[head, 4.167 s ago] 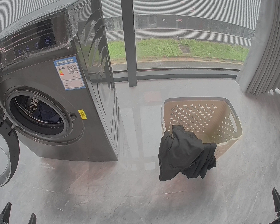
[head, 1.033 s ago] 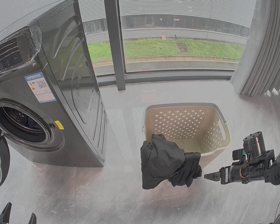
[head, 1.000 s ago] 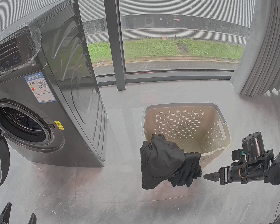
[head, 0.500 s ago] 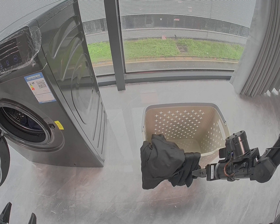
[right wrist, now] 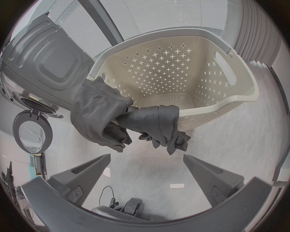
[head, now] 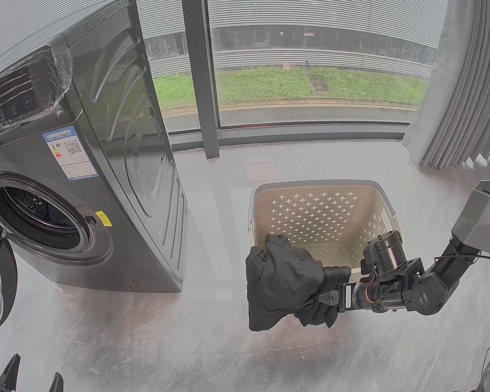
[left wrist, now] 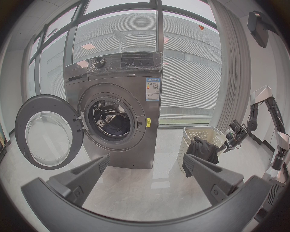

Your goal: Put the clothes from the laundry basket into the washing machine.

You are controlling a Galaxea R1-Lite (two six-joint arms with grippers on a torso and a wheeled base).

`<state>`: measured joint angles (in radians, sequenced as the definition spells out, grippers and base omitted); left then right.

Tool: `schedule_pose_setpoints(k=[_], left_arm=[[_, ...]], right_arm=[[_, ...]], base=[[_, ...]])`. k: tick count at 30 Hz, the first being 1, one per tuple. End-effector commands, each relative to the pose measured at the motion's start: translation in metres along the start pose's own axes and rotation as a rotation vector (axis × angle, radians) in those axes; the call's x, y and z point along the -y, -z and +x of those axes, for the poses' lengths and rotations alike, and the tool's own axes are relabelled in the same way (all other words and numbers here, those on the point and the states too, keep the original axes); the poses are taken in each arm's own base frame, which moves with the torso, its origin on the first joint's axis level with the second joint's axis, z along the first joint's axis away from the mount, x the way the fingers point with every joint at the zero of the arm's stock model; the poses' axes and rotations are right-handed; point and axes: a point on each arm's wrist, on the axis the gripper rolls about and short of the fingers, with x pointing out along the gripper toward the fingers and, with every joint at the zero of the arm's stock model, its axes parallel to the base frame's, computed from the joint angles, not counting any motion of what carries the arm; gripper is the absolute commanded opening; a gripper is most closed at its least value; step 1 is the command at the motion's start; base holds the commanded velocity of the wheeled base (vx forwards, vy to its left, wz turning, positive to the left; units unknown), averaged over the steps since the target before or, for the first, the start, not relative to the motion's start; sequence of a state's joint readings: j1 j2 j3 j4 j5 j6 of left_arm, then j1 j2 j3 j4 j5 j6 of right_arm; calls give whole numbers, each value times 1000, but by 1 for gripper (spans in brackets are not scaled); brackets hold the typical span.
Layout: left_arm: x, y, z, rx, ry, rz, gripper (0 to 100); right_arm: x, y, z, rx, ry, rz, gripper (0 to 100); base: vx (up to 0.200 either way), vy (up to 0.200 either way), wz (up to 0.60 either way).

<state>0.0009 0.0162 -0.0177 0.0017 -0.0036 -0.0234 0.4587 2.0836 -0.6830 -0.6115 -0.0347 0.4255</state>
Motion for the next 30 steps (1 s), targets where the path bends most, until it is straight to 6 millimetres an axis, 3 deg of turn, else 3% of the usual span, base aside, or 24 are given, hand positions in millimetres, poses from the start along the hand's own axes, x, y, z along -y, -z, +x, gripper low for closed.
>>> schedule_pose_setpoints(k=[1,11,28,29,30], left_arm=[[0,5,0,-3,-1,-1,100],[0,5,0,-3,-3,-4,100],[0,5,0,-4,-4,-7,100],[0,5,0,-4,-4,-7,100],[0,5,0,-4,-4,-7,100]], right_arm=[[0,2,22,-22,17,-6,100],[1,-7,44,16,62,-3,100],[-1,-21,52,68,69,14,100],[-2,-22,52,70,67,13,0],[-2,-22,52,70,67,13,0]], base=[[0,0,0],[0,0,0],[0,0,0],[0,0,0],[0,0,0]])
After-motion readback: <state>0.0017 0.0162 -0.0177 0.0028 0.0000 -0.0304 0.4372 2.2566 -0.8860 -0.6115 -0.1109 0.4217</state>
